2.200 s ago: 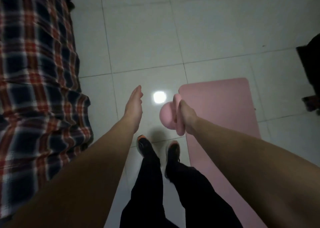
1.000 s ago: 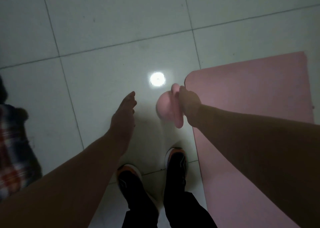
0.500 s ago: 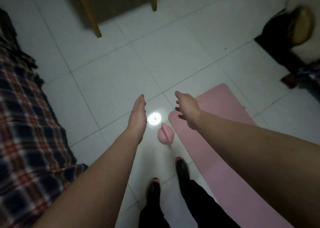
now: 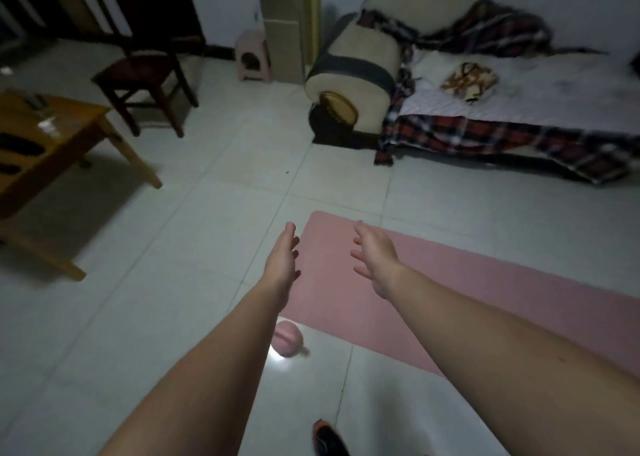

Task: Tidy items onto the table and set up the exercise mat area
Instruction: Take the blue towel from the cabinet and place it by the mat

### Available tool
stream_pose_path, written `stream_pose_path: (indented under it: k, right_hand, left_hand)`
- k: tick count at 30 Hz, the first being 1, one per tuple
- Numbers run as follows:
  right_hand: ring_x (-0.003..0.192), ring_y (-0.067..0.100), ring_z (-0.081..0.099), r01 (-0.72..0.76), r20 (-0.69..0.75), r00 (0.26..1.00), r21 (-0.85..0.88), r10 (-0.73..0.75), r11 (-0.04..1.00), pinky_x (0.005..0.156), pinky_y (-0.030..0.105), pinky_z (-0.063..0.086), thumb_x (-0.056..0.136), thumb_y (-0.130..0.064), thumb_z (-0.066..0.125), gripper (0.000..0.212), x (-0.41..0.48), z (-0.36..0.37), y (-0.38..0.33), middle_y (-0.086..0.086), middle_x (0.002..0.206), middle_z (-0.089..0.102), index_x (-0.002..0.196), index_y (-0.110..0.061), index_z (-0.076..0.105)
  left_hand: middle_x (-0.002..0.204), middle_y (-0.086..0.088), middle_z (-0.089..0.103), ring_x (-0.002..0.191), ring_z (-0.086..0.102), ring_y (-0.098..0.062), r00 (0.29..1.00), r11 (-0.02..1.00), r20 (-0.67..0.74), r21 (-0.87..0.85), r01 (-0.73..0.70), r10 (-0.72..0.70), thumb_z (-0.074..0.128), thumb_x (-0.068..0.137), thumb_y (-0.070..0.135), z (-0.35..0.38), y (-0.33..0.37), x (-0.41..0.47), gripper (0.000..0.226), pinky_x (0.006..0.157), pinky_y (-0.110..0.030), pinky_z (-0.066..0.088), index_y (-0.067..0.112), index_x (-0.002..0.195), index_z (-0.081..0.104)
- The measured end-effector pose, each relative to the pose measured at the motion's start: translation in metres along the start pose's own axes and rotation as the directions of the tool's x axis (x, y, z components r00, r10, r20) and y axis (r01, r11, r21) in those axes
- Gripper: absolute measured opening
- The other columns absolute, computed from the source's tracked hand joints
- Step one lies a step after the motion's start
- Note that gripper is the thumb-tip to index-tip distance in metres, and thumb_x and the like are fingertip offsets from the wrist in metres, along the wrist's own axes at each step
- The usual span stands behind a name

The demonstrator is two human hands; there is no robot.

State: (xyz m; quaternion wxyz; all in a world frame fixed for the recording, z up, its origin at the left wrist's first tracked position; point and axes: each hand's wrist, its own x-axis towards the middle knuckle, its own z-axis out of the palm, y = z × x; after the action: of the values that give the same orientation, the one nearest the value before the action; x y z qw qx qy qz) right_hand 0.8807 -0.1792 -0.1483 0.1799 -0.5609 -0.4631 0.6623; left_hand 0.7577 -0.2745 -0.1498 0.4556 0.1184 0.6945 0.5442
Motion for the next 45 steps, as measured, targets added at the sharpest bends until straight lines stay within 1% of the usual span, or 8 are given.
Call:
stream_pose_path:
  k: [6,10,15,19,23,33,38,45]
  right_hand:
    - [0.128,0.035,0.05,0.053,-0.222,0.975,0.165,-0.016,0.985,0.106,0.05,0.044,0.099,-0.044,0.046,0.019,-0.048,-0.147,0.009,0.013,0.137,0.052,0.108,-0.027,0.049]
    - [0.119,0.029,0.057,0.098,-0.361,0.932,0.287,0.013,0.953,0.103,0.045,0.047,0.099,-0.045,0.047,0.032,-0.094,-0.258,0.042,0.009,0.129,0.057,0.124,-0.025,0.05]
    - [0.115,0.024,0.055,0.204,-0.533,0.844,0.417,0.057,0.886,0.104,0.046,0.045,0.099,-0.046,0.047,0.047,-0.162,-0.392,0.093,0.003,0.121,0.052,0.139,-0.021,0.045]
    - [0.11,0.025,0.056,0.3,-0.663,0.735,0.505,0.14,0.809,0.097,0.042,0.046,0.098,-0.047,0.048,0.046,-0.214,-0.489,0.131,0.004,0.113,0.053,0.136,-0.022,0.047]
    - [0.112,0.024,0.057,0.39,-0.753,0.612,0.553,0.241,0.737,0.092,0.04,0.046,0.097,-0.05,0.048,0.048,-0.254,-0.568,0.165,0.003,0.121,0.054,0.136,-0.022,0.048]
    - [0.115,0.024,0.057,0.543,-0.814,0.311,0.576,0.491,0.611,0.1,0.043,0.047,0.098,-0.049,0.049,0.048,-0.302,-0.729,0.212,0.001,0.129,0.053,0.138,-0.022,0.047]
    - [0.12,0.026,0.055,0.603,-0.784,0.206,0.573,0.586,0.555,0.093,0.041,0.046,0.1,-0.046,0.046,0.048,-0.315,-0.785,0.23,0.004,0.133,0.053,0.139,-0.018,0.047]
    - [0.119,0.028,0.058,0.672,-0.738,0.142,0.561,0.66,0.483,0.099,0.046,0.049,0.097,-0.054,0.048,0.059,-0.338,-0.87,0.273,0.006,0.138,0.055,0.144,-0.018,0.046]
  left_hand:
    - [0.154,0.001,0.035,0.14,0.034,-0.022,0.96,0.986,0.275,0.14,-0.093,0.052,0.027,0.098,0.058,0.144,-0.004,-0.047,0.061,0.113,-0.047,0.03,0.027,0.15,0.03]
    - [0.157,0.0,0.031,0.142,0.031,-0.024,0.884,0.965,0.465,0.207,-0.16,0.046,0.024,0.097,0.061,0.245,-0.026,-0.104,0.064,0.111,-0.048,0.028,0.028,0.152,0.026]
    - [0.157,-0.001,0.03,0.143,0.03,-0.025,0.749,0.941,0.662,0.267,-0.208,-0.022,0.024,0.097,0.061,0.373,-0.065,-0.192,0.064,0.112,-0.049,0.027,0.028,0.152,0.026]
    - [0.156,0.0,0.032,0.143,0.03,-0.025,0.61,0.91,0.783,0.333,-0.246,-0.121,0.026,0.097,0.061,0.467,-0.097,-0.258,0.065,0.112,-0.048,0.026,0.026,0.152,0.027]
    - [0.154,0.002,0.035,0.141,0.033,-0.023,0.486,0.88,0.849,0.378,-0.288,-0.206,0.028,0.097,0.06,0.546,-0.126,-0.307,0.063,0.114,-0.049,0.027,0.028,0.15,0.03]
    - [0.151,0.002,0.041,0.136,0.039,-0.021,0.186,0.829,0.906,0.422,-0.367,-0.379,0.031,0.097,0.057,0.749,-0.168,-0.368,0.059,0.112,-0.048,0.032,0.027,0.148,0.035]
    - [0.151,0.002,0.041,0.136,0.039,-0.02,0.106,0.782,0.882,0.457,-0.424,-0.459,0.031,0.097,0.057,0.826,-0.181,-0.393,0.059,0.112,-0.049,0.031,0.028,0.148,0.036]
    - [0.149,0.006,0.043,0.134,0.041,-0.017,0.034,0.727,0.846,0.477,-0.494,-0.532,0.032,0.097,0.057,0.912,-0.212,-0.446,0.056,0.108,-0.043,0.035,0.03,0.146,0.038]
